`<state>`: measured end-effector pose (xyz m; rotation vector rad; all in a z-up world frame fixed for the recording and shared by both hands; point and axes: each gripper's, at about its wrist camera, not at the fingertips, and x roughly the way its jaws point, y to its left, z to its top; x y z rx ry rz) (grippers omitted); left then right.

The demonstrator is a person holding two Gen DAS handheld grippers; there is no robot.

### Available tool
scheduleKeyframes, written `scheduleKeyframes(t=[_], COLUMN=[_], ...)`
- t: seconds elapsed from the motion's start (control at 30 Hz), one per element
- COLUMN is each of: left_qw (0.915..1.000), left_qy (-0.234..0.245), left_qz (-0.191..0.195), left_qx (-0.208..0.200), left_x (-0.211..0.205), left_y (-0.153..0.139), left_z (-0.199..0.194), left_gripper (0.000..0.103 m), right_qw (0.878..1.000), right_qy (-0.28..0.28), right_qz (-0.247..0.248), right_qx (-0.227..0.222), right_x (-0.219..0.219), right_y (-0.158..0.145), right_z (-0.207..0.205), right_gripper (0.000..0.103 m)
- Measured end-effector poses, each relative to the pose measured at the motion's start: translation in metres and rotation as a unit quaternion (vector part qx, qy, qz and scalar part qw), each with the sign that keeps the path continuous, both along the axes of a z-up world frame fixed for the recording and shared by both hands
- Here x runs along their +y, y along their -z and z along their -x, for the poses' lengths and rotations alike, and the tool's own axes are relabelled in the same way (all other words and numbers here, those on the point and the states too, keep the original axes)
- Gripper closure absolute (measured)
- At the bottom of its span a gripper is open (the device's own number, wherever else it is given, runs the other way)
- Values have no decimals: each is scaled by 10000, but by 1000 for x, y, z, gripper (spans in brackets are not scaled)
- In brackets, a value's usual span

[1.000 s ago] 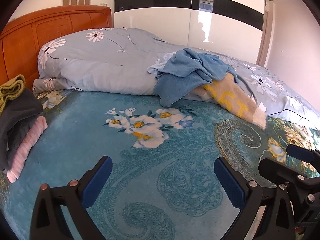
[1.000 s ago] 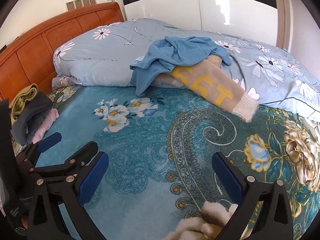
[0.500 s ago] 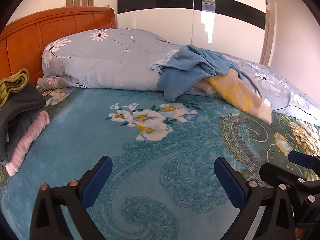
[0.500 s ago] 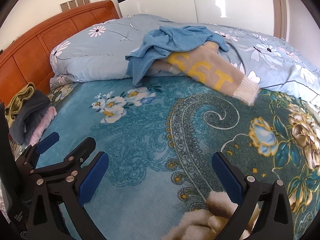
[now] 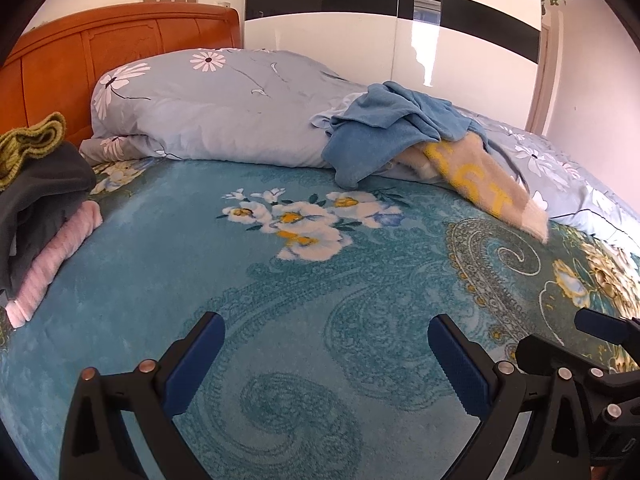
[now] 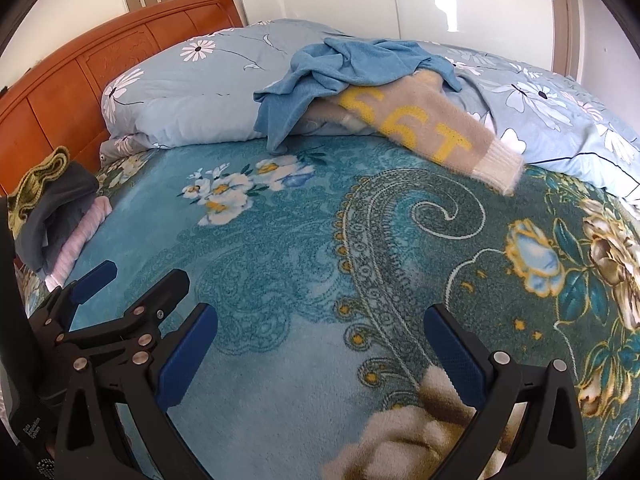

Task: Fold clothes
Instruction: 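Move the right gripper toward the light-blue sweater on the pillow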

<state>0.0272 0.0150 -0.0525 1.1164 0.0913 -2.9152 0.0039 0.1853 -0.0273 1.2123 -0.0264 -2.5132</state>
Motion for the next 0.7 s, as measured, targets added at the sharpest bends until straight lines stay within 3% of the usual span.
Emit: scheduleKeyframes(t=[0.7], left_qw=[9995], left_qy=[-196], left_qz=[-248], left_qx=[70], left_x=[-17], left_y=[4], left_z=[5], left_gripper=[0], right_qw=[9992], right_qy=[-297], right_qz=[-194], right_qx=[159], right_x=[-20], right_y=[-4], right_z=[10], right_gripper=[0])
